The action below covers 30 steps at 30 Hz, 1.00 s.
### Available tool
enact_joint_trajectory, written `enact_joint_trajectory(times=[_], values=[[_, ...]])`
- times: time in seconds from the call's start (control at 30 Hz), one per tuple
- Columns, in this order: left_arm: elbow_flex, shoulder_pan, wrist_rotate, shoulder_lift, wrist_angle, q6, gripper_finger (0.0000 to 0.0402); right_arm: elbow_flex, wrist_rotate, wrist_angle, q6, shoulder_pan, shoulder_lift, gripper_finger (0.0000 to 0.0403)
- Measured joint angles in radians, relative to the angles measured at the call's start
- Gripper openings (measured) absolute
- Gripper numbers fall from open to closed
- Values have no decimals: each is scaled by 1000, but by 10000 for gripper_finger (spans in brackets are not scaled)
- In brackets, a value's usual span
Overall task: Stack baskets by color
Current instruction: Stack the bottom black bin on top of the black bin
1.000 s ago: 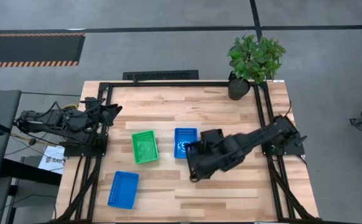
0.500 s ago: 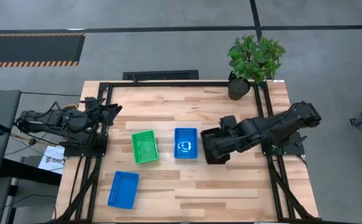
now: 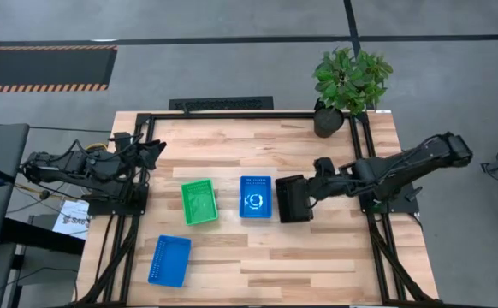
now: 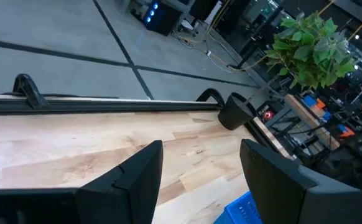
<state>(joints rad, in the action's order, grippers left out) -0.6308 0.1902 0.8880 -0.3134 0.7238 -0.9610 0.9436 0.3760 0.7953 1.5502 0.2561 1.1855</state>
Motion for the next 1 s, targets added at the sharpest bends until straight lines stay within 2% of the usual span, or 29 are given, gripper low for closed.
enact_joint_trajectory(times=[0.13,0.3,0.43,0.6,0.73,0.87,1.0], values=[[0,0,12,0,0,-25,203,-57,-85,-25,-50,-44,-20,0],[0,0,12,0,1,-28,203,-93,-117,-20,-88,-92,-22,20],[0,0,-1,0,1,-28,203,-106,-120,-21,-97,-122,-15,68],[0,0,-120,0,6,19,203,-106,-142,-35,-139,-156,1,150],[0,0,-186,0,39,4,203,-106,-159,-41,-164,-184,32,192],[0,0,-200,0,65,-34,203,-107,-225,-44,-197,-207,85,191],[0,0,-192,0,67,-47,203,-107,-255,-54,-219,-220,138,130]])
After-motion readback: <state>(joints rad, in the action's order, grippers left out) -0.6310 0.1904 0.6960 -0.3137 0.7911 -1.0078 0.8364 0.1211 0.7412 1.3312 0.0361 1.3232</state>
